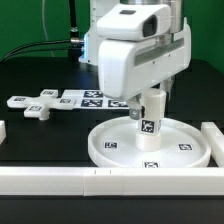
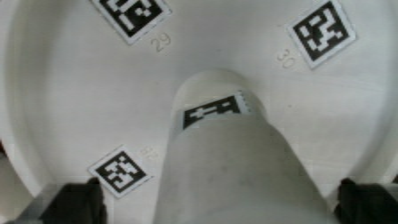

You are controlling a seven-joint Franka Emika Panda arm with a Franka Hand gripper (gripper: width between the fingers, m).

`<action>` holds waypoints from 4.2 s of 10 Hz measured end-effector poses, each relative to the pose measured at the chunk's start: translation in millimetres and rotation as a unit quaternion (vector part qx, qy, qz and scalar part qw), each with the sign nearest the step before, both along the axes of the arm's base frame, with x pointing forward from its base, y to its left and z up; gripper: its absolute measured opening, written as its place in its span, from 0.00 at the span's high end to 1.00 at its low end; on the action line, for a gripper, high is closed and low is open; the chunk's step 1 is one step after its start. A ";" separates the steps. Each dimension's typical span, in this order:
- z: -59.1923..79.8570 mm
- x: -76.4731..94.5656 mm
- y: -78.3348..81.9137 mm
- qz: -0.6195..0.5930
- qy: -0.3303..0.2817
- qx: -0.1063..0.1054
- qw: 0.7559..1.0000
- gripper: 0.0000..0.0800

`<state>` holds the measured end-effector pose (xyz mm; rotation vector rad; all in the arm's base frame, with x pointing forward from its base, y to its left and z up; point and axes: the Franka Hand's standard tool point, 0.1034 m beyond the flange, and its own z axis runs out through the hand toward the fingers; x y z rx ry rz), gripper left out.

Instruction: Assemble round table

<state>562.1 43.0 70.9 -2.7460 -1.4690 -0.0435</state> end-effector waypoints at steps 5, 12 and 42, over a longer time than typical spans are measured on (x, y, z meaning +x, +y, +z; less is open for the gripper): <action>-0.5 0.8 -2.2 0.185 -0.004 -0.018 0.983 0.19; -0.6 4.9 6.7 0.442 0.000 -0.068 0.895 0.19; -4.5 -5.6 -0.9 -0.350 0.012 -0.050 0.935 0.49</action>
Offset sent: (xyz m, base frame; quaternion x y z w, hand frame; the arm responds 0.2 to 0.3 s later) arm 0.0110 0.0109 0.0023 0.0259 0.0171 -0.1208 0.9922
